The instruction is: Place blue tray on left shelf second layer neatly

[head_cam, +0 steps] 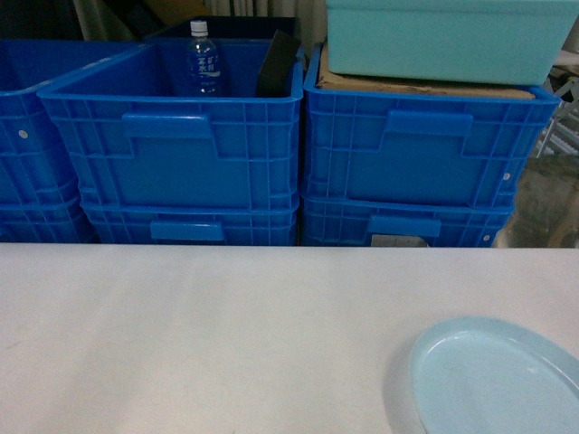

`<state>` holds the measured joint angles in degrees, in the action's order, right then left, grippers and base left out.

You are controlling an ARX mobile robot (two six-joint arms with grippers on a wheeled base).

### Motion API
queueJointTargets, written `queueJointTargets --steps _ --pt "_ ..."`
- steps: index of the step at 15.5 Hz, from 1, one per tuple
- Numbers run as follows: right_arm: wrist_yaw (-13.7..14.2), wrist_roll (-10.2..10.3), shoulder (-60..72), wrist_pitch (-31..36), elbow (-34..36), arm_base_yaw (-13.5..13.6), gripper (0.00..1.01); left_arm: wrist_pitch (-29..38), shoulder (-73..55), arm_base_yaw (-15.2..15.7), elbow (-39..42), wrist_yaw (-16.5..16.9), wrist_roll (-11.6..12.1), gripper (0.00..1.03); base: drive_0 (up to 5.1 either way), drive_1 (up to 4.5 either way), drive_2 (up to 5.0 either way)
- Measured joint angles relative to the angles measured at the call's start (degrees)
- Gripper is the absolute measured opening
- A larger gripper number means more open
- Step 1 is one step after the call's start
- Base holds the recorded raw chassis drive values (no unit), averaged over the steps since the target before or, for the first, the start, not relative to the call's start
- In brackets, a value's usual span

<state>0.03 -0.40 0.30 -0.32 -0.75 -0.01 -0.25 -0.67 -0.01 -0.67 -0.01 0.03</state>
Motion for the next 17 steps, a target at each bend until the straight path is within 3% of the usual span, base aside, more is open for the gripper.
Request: queueJointTargets --steps 15,17 --pt "0.0 0.0 0.0 0.2 0.0 0.0 0.98 0.0 0.0 0.0 0.0 0.0 0.0 0.98 0.0 0.00 0.0" --pt "-2.5 -0.5 4.4 6.5 0.0 -1.0 0.98 0.0 0.0 0.0 0.0 0.0 0.0 0.98 0.0 0.00 0.0"
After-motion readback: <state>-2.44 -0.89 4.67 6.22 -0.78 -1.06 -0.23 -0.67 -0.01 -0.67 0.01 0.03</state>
